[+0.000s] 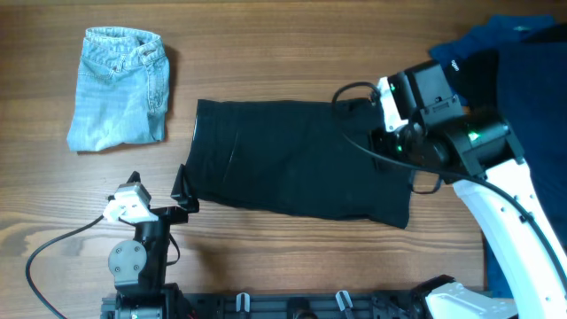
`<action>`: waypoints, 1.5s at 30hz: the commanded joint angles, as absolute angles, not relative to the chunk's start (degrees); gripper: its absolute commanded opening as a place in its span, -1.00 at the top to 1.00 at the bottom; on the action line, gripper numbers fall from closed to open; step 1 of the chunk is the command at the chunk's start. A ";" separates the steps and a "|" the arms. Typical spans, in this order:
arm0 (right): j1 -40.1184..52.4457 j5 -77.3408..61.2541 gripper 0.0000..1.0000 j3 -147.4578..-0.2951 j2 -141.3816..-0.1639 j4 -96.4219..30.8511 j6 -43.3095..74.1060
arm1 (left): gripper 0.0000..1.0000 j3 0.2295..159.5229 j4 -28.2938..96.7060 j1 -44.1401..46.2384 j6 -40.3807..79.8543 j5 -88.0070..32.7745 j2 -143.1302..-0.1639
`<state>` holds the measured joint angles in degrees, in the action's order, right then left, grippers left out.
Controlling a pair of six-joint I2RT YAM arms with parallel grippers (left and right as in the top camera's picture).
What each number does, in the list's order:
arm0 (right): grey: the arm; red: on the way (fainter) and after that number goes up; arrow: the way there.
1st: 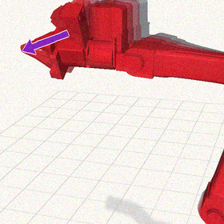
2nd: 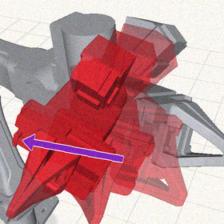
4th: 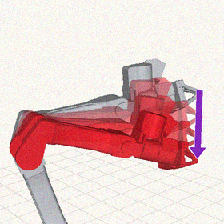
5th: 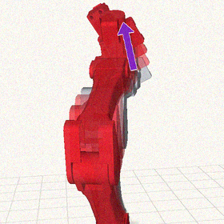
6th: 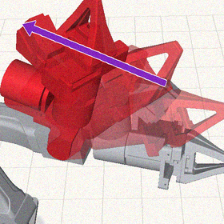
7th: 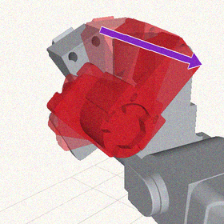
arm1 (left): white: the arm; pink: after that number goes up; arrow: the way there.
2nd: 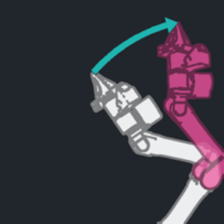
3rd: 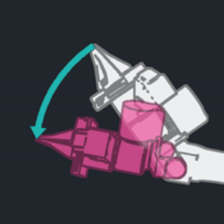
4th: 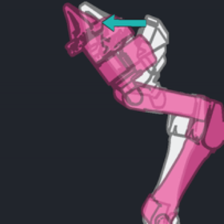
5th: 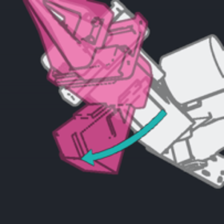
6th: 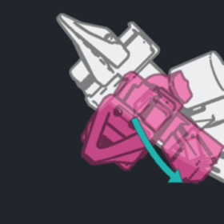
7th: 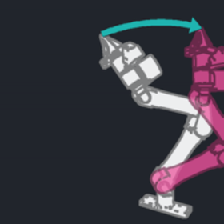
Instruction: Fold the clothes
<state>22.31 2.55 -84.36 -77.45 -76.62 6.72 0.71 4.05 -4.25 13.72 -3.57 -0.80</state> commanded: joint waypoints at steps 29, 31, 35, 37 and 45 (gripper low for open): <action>22.44 -5.02 0.45 -62.11 -78.28 -68.38 -9.21 | -0.99 0.36 4.12 -4.58 14.17 -4.25 -0.38; 22.44 -5.04 -0.18 -59.16 -78.63 -65.34 -8.95 | -0.99 0.36 4.10 -4.58 14.17 -4.25 -0.38; 22.44 -3.51 -0.12 -57.60 -81.28 -65.21 -9.13 | -0.99 0.36 4.10 -4.58 14.17 -4.25 -0.38; 22.44 -2.46 -0.15 -57.60 -84.18 -65.82 -11.88 | -0.99 0.36 4.10 -4.58 14.17 -4.25 -0.38; 22.87 -5.21 -0.21 -57.63 -95.74 -65.19 -15.31 | -0.99 0.36 4.12 -4.58 14.17 -4.25 -0.38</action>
